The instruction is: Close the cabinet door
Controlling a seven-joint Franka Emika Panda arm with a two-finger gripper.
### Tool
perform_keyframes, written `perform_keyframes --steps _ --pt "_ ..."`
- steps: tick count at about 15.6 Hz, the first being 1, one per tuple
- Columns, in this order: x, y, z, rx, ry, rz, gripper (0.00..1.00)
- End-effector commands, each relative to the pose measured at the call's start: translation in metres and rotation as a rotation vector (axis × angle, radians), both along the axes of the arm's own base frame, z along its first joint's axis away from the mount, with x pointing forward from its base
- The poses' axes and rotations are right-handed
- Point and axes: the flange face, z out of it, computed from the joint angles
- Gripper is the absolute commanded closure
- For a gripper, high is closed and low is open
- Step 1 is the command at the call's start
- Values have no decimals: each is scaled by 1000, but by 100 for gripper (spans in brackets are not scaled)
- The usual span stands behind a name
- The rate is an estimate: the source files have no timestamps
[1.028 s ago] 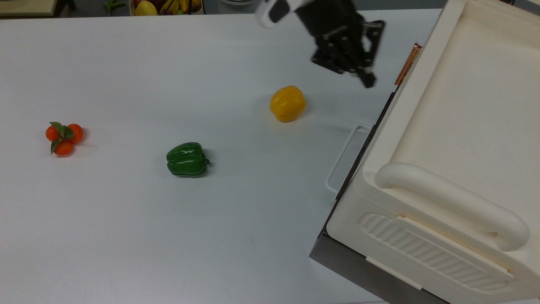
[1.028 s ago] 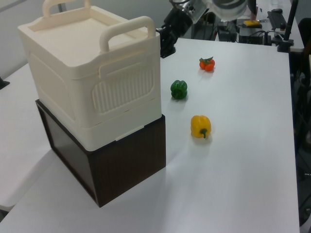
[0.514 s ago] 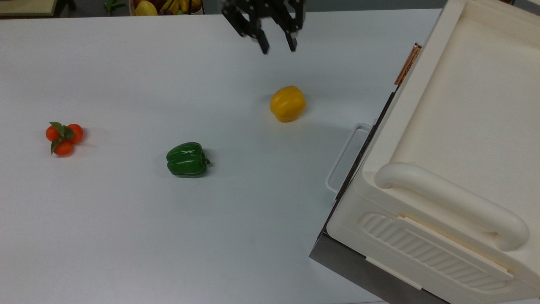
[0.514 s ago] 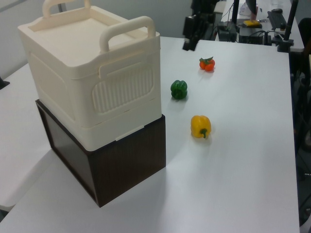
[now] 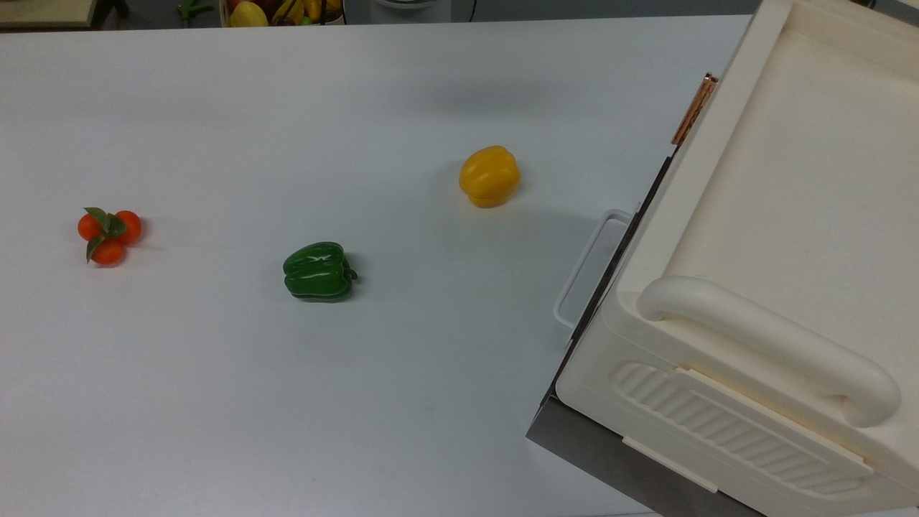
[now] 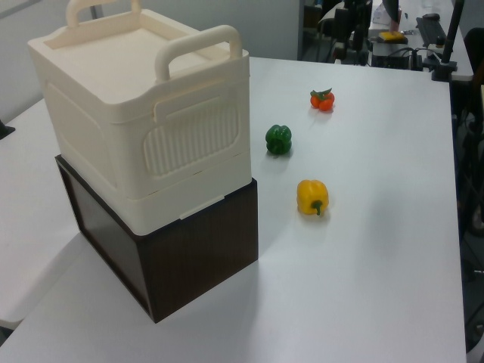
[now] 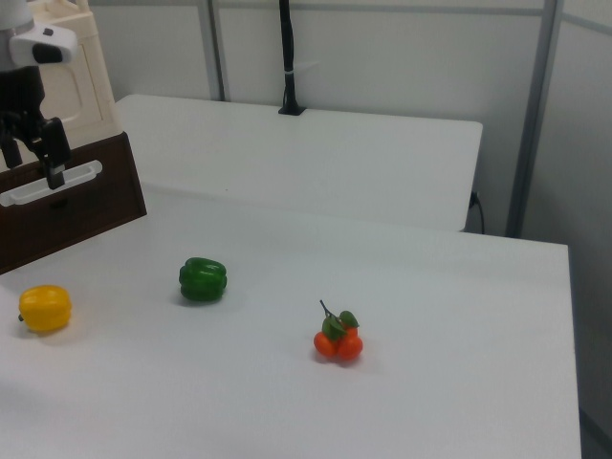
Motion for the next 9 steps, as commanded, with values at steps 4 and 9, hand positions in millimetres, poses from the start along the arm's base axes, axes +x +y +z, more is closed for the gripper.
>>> perform_keyframes --steps 4,9 --pt "2 -25 3 -51 -60 140 0" --pt "9 -32 1 -38 -93 230 0"
